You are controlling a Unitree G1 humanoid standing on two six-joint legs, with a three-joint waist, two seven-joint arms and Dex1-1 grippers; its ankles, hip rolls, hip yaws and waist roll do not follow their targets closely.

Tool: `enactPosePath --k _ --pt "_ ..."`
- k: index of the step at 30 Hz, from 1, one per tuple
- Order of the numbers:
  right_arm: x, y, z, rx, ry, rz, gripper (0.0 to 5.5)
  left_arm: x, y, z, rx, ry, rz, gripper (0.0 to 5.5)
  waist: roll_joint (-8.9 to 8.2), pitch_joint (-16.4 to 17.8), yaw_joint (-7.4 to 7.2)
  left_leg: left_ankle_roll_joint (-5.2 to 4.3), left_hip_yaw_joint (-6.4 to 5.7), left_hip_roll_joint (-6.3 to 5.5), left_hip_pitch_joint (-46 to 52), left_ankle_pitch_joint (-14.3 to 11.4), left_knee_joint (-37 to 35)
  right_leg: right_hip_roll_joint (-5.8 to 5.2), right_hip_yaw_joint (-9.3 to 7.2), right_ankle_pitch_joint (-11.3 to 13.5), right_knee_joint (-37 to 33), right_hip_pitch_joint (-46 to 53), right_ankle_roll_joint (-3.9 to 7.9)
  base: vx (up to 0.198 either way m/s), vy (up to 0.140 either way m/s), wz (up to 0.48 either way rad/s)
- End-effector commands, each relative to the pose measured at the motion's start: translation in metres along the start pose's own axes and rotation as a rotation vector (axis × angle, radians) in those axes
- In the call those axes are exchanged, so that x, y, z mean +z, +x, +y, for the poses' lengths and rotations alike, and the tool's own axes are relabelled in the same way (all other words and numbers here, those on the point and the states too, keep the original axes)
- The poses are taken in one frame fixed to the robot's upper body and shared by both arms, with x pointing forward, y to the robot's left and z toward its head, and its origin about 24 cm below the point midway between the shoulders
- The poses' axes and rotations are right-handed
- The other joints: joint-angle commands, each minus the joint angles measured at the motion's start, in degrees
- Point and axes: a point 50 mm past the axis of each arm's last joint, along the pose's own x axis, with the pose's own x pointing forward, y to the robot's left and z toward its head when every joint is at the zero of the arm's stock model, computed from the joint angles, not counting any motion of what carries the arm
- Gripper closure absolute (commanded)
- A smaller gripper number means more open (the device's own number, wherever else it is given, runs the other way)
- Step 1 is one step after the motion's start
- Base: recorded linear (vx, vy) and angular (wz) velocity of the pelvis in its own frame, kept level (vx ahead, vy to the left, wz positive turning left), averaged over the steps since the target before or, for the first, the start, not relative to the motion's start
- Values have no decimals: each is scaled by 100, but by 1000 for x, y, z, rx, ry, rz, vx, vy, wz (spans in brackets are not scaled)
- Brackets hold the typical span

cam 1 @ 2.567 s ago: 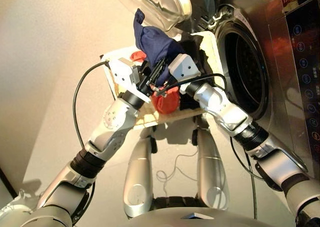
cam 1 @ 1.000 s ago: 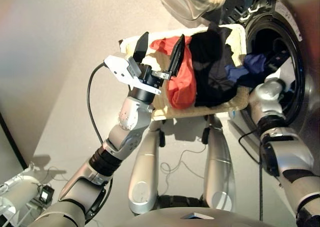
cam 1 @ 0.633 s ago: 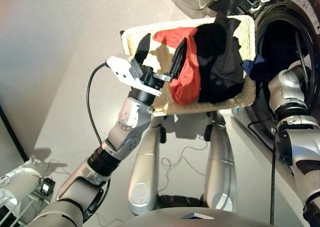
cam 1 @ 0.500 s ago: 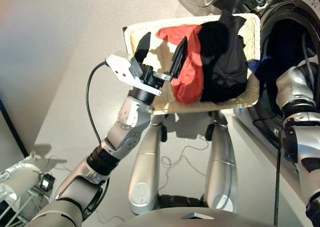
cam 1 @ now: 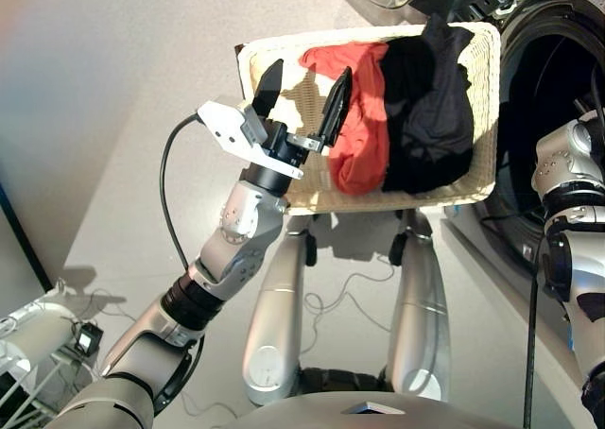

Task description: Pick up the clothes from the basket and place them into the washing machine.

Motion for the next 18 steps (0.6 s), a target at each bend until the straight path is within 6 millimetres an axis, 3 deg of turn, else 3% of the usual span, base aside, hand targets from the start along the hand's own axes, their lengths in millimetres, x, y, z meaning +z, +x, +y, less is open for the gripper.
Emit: enactPosePath --k 1,5,10,12,18 --pt "23 -11 14 130 88 -157 0 28 -2 -13 -41 -43 -148 0 113 -252 -130 -231 -49 220 -120 -245 328 -99 483 -256 -6 323 511 0 0 0" --pt "-4 -48 28 303 66 -151 0 30 -2 -10 -18 -40 -165 0 45 -191 -193 -220 -22 250 -101 -246 361 -87 483 -262 22 342 494 0 0 0" --pt "-34 -93 30 513 -9 -148 0 27 -6 -4 24 -34 -153 0 -36 -153 -281 -224 -6 280 -46 -279 408 -55 489 -307 63 394 471 0 0 0" --pt "-37 -101 30 543 -20 -151 0 26 -7 -3 31 -29 -148 0 -54 -162 -297 -221 -7 279 -58 -236 384 -48 494 -272 43 378 465 0 0 0" --pt "-48 -139 22 863 -197 -227 0 22 -12 5 62 8 -119 0 -166 -108 -382 -247 -3 337 -20 -234 423 -1 501 -304 110 390 450 0 0 0"
